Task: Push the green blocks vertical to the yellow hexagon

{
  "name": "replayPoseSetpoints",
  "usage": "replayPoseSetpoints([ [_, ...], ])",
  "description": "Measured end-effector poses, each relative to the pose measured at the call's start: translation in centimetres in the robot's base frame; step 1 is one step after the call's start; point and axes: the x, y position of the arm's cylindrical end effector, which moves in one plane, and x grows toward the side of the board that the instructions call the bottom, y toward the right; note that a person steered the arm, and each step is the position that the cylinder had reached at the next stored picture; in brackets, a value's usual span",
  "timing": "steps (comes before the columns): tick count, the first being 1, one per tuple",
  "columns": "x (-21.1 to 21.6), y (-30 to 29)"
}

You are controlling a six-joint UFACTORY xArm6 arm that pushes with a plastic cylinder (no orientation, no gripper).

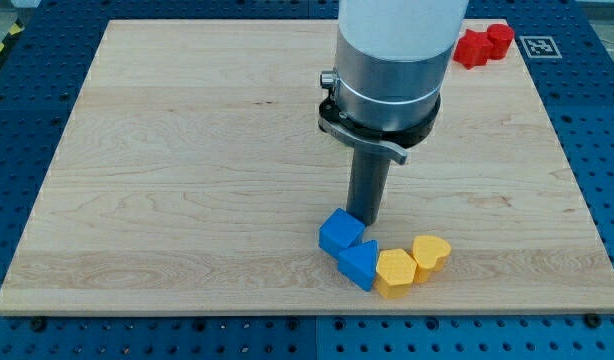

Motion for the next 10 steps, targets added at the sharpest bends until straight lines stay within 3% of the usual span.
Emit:
replayPoseSetpoints([
  [1, -3.4, -1.4],
  [3, -14.2, -11.0],
  [4, -19.4, -10.4],
  [6, -16.9, 0.7],
  [8, -7.6, 7.7],
  [9, -6.1, 8.4],
  [10, -9.1, 8.4],
])
